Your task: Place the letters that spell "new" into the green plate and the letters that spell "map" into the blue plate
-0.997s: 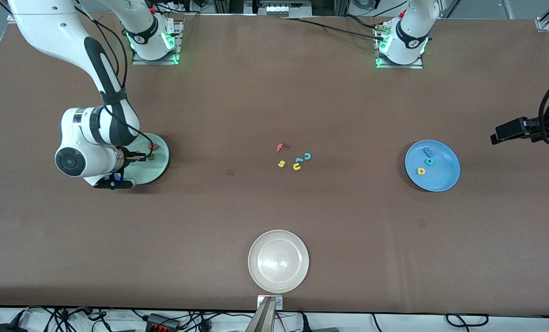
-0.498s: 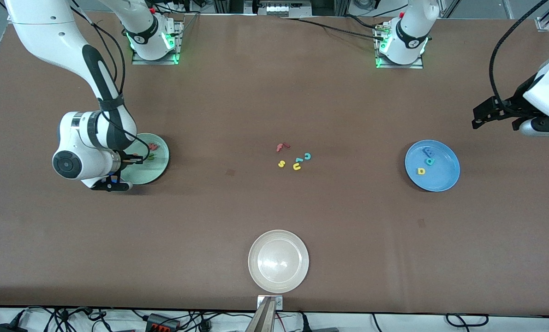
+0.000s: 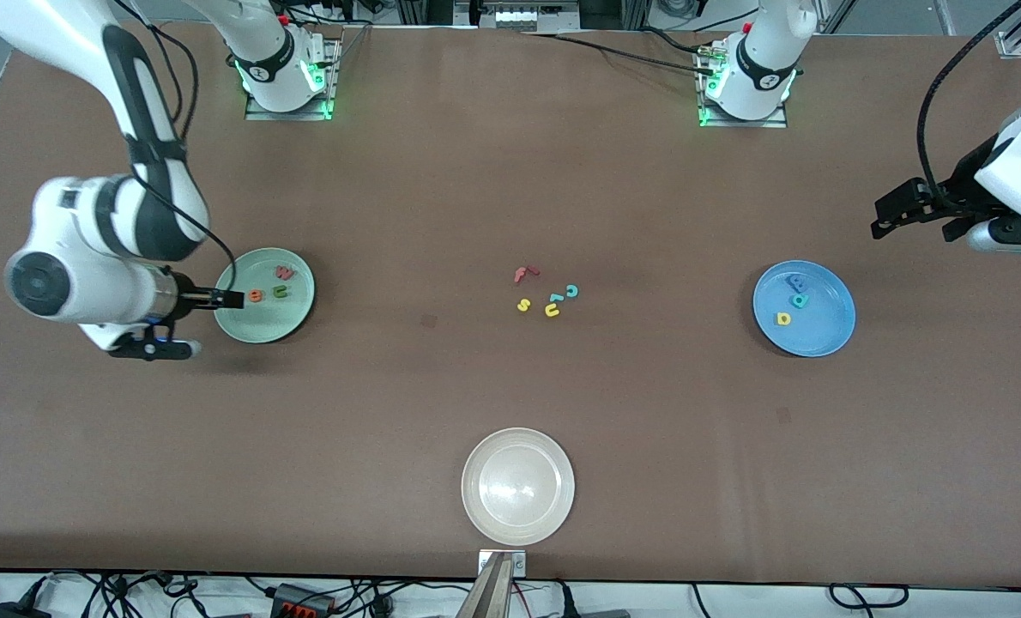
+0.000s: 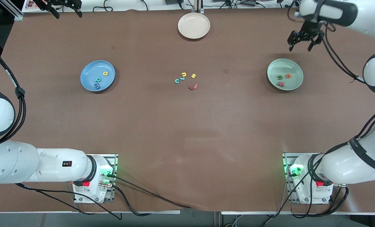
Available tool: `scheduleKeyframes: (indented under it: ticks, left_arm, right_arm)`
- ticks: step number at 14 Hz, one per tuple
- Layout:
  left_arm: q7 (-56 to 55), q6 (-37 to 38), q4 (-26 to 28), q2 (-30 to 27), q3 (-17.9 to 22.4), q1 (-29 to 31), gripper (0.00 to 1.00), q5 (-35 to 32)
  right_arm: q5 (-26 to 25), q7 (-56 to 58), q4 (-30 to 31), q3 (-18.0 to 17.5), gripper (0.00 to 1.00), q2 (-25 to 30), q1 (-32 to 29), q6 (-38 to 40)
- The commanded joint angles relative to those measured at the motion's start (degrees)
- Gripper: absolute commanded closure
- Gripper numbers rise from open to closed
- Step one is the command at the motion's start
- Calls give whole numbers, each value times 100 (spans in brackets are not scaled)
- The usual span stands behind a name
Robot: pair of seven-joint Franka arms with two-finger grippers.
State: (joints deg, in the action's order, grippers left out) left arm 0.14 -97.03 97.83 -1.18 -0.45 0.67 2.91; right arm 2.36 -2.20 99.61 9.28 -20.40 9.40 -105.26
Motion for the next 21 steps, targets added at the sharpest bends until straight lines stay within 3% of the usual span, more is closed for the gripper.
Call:
scheduleKeyframes:
  ticks: [1, 5, 8, 9, 12, 16, 18, 21]
  left_arm:
    - [-32, -45, -1, -23, 116, -93, 0, 43]
    - [-5, 96, -36, 21, 54, -76, 0, 34]
    - [240, 70, -115, 39, 45, -84, 0, -106]
    - [258, 61, -168, 47, 19, -102, 0, -229]
    - [258, 148, -177, 39, -157, -84, 0, -423]
    - [285, 166, -168, 48, -157, -23, 0, -300]
    - [285, 184, -177, 47, -157, -23, 0, -300]
    - [285, 184, -177, 48, -157, -23, 0, -300]
  right_arm:
    - [36, -87, -800, 118, 0, 80, -88, 934]
    - [27, 62, -1697, 337, 0, 89, -70, 1077]
    - [115, 71, -2050, 654, 0, 413, -52, 1429]
    - [159, 71, -2050, 611, 0, 571, -227, 1438]
    - [107, 132, -2042, -442, 0, 1037, -1272, 1500]
    - [-33, 159, -2041, -497, 0, 1170, -1257, 1561]
    - [-393, 185, -1954, -497, 0, 1179, -1108, 1587]
    - [-377, 203, -1052, -497, 0, 1713, -1099, 1465]
